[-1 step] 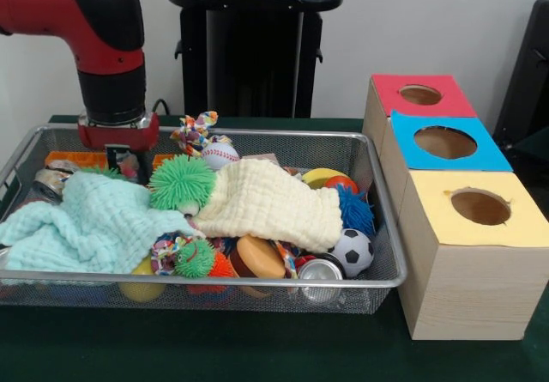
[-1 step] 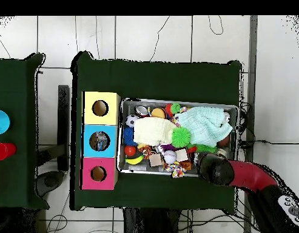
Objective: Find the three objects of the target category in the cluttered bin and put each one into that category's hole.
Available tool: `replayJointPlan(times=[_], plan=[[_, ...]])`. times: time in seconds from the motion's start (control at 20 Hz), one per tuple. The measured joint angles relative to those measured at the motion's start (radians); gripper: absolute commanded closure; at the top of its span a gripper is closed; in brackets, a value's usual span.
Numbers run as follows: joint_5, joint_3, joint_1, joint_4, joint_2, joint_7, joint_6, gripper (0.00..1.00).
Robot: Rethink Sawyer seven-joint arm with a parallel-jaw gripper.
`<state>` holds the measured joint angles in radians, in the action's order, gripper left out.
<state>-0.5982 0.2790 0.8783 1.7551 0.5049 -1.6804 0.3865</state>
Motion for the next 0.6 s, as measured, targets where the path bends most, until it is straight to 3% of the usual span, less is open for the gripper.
replayJointPlan(times=[0.6], plan=[[0.123, 0.0, -0.047, 0.013, 0.162, 0.0, 0.331, 1.0]])
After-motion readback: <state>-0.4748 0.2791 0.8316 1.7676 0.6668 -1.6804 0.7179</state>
